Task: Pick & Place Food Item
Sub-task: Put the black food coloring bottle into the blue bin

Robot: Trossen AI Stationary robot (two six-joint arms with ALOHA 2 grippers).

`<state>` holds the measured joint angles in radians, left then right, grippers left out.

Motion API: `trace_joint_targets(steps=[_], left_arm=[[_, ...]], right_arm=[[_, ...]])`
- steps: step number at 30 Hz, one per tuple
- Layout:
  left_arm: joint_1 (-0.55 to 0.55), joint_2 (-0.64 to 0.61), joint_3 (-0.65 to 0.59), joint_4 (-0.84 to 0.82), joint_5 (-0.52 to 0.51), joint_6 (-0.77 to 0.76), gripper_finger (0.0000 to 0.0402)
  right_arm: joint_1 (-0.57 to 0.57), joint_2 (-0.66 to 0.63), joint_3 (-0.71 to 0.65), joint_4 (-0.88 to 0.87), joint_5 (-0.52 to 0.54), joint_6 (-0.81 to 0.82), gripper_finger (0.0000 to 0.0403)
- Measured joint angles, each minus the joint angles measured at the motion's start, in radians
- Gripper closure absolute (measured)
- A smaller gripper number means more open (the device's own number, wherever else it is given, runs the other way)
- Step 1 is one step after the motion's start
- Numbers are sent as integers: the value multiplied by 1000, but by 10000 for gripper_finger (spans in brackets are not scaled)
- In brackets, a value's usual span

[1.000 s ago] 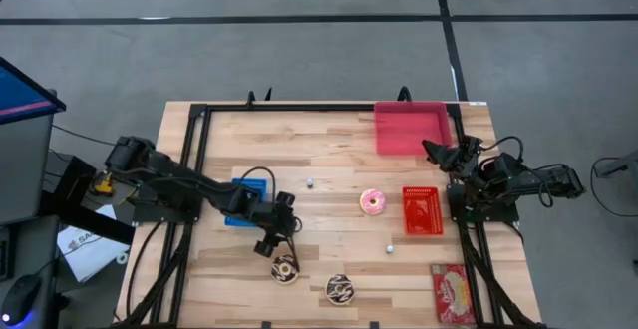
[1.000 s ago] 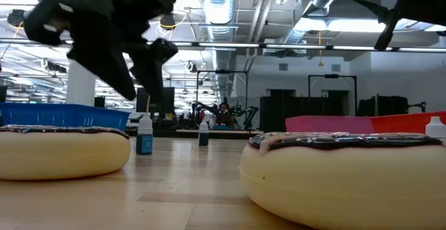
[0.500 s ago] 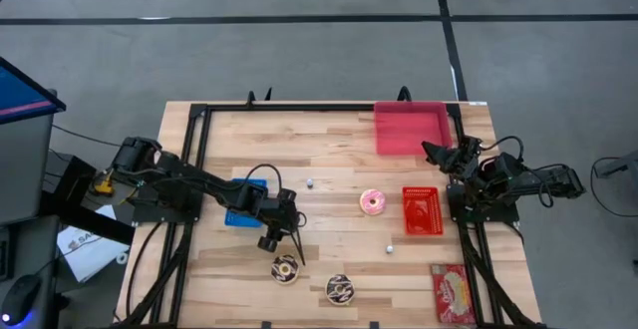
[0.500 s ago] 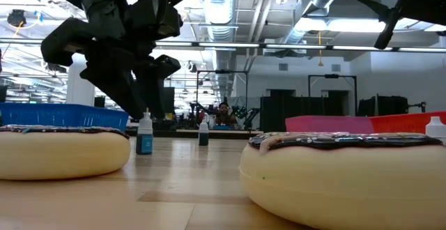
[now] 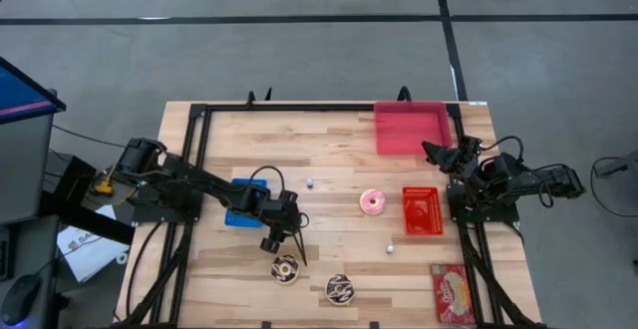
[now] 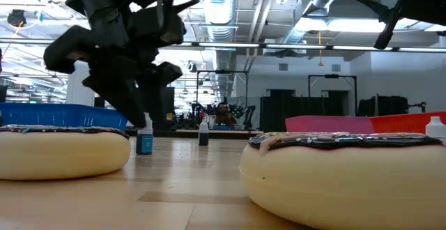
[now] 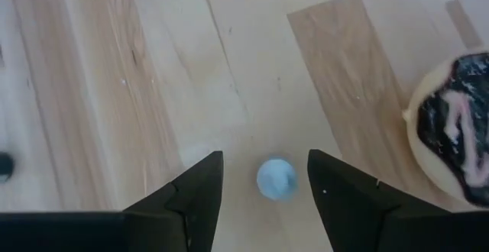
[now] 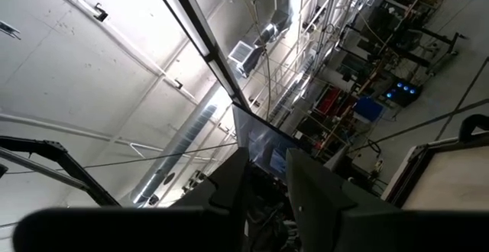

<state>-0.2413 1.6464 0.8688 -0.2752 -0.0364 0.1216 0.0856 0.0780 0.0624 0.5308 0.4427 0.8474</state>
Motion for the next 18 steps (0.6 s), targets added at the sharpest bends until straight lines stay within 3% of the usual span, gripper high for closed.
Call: trace_joint_targets(steps=[9, 18], left_arm=[[0, 8, -1, -2, 0, -23, 221], [0, 8, -1, -7, 17, -52, 303]], right_arm=[[0, -1, 0, 0, 0, 0, 321], [0, -1, 0, 0, 2, -1, 321]])
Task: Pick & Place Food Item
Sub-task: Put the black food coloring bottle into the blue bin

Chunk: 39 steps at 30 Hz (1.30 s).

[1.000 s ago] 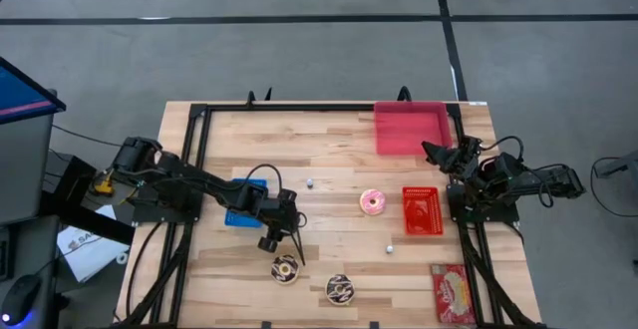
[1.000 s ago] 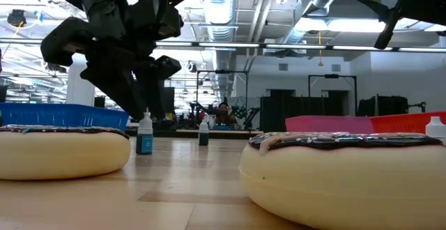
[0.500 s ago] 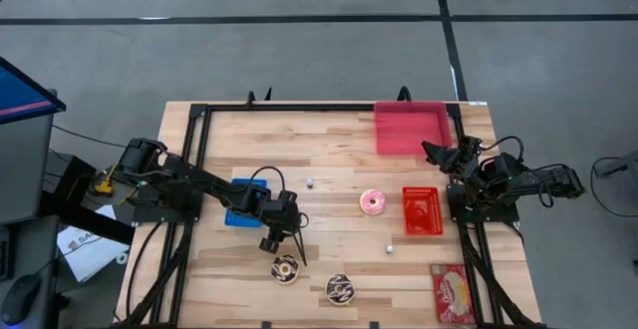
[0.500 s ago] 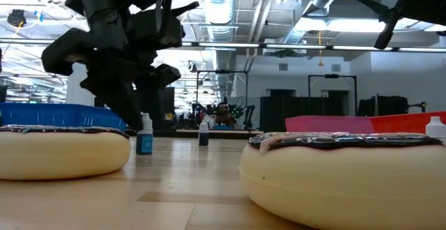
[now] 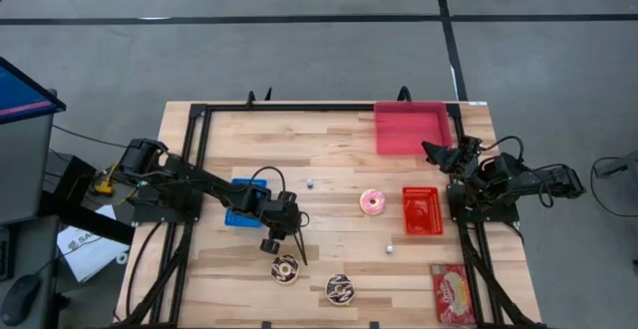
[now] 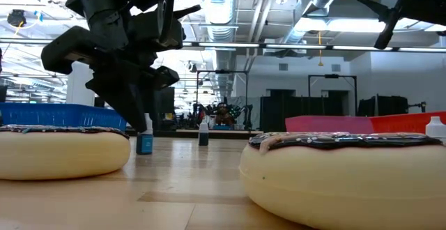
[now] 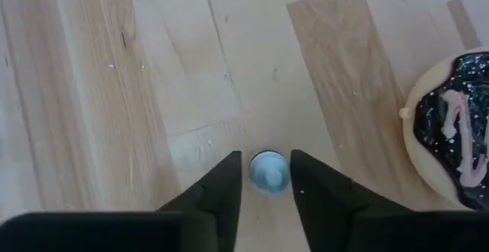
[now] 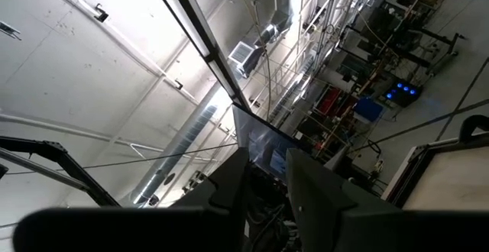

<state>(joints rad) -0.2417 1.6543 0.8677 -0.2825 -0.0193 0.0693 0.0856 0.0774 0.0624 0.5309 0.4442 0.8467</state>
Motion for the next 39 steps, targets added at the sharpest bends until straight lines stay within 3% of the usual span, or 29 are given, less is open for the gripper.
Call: trace_joint_targets(steps=[7, 11, 17, 23, 28, 30, 39], left_arm=[[0, 0, 1, 2, 0, -36, 355], [0, -19, 0, -8, -13, -77, 355], [10, -152, 2, -53, -137, -212, 355], [26, -354, 2, -330, -309, -408, 353], [23, -490, -7, -609, -330, -580, 355], [18, -523, -35, -648, -330, -651, 354], [19, -543, -245, -436, -287, -767, 351]], right_arm=[[-1, 0, 0, 0, 2, 0, 321], [-1, 0, 0, 0, 3, 0, 321], [-1, 0, 0, 0, 10, 0, 321], [-2, 0, 0, 1, 14, -5, 321], [-3, 0, 0, 0, 14, -8, 321], [-3, 0, 0, 0, 14, -14, 321], [-3, 0, 0, 0, 29, -23, 321]])
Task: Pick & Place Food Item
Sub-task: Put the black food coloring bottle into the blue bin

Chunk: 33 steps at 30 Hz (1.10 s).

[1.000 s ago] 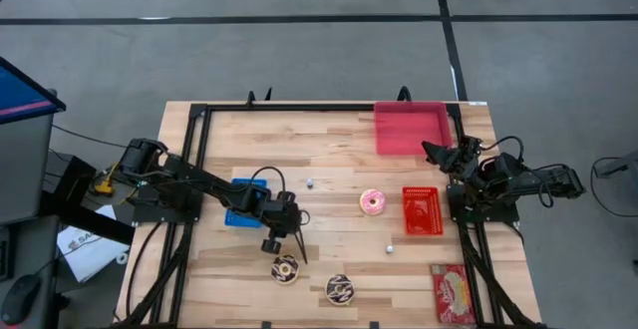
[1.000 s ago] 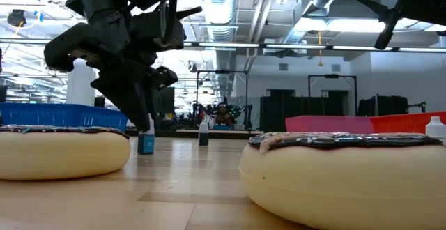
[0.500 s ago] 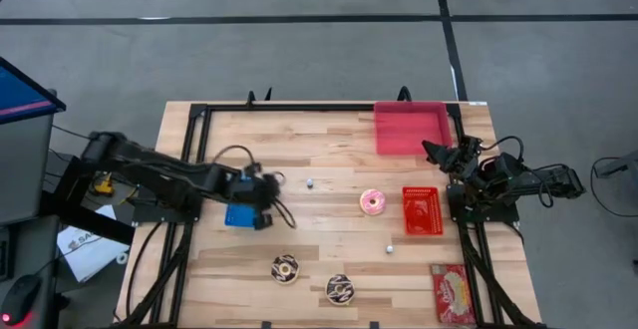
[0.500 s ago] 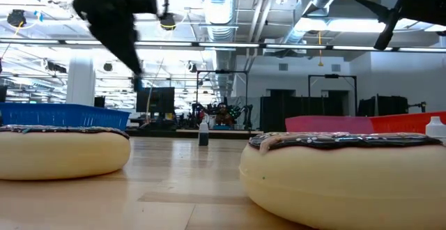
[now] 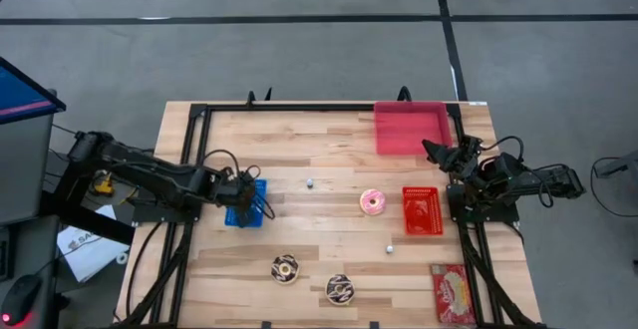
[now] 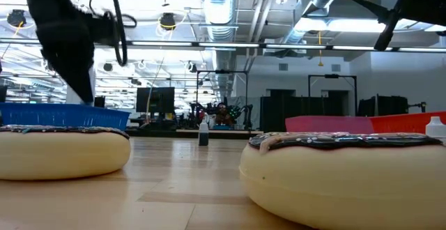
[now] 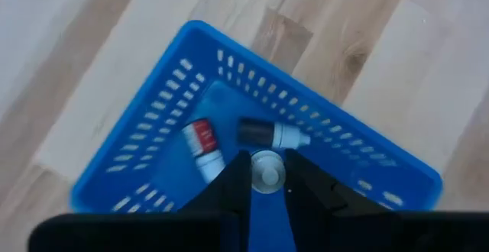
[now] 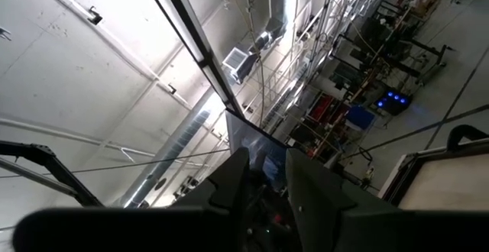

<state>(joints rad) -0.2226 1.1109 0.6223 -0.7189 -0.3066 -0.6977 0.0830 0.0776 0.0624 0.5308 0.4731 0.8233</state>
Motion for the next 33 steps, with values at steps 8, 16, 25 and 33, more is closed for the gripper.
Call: trace_joint_targets(steps=[8, 16, 25, 33], left_arm=[[17, 5, -76, 57, -30, -19, 321], [17, -38, -77, 121, -47, -18, 264], [37, -112, -44, 351, -64, 268, 247], [188, 137, 124, 451, 21, 591, 224]], right_arm=[[0, 0, 0, 0, 8, 12, 321], [0, 0, 0, 0, 23, 15, 321], [0, 0, 0, -4, 26, 16, 321], [0, 0, 0, -34, 51, 16, 321]])
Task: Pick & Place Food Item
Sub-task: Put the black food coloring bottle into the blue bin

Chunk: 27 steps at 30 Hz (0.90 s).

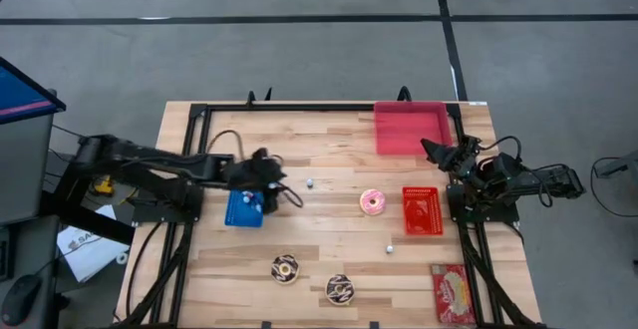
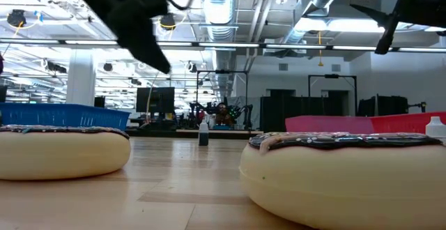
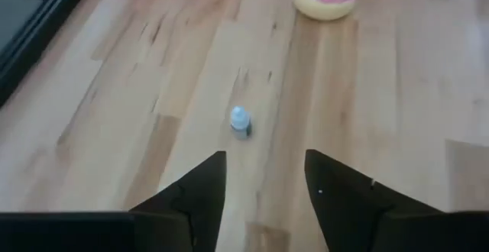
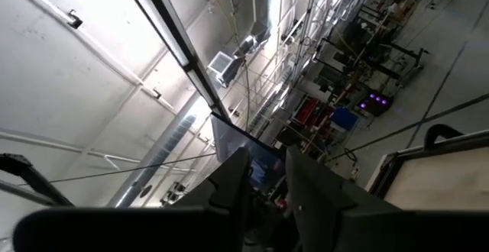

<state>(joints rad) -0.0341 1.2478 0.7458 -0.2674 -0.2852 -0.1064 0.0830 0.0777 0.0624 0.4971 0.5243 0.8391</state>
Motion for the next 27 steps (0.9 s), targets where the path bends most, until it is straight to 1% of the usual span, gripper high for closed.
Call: trace_joint_targets(steps=[3, 8, 10, 14, 19, 23, 27], left_arm=[[41, 119, 66, 14, 13, 59, 206], [114, 283, 155, 10, 143, 128, 178], [137, 330, 181, 12, 177, 148, 172], [167, 382, 205, 28, 216, 200, 172], [189, 420, 208, 38, 277, 208, 181], [189, 447, 208, 94, 278, 207, 186], [189, 475, 208, 98, 282, 201, 189]], right_arm=[[0, 0, 0, 5, 5, -4, 321], [0, 0, 0, 11, 5, -5, 321], [0, 0, 0, 12, 5, -5, 321], [0, 0, 0, 13, 5, -3, 321], [0, 0, 0, 13, 5, -3, 321], [0, 0, 0, 11, 5, -5, 321], [0, 0, 0, 11, 4, -6, 321]])
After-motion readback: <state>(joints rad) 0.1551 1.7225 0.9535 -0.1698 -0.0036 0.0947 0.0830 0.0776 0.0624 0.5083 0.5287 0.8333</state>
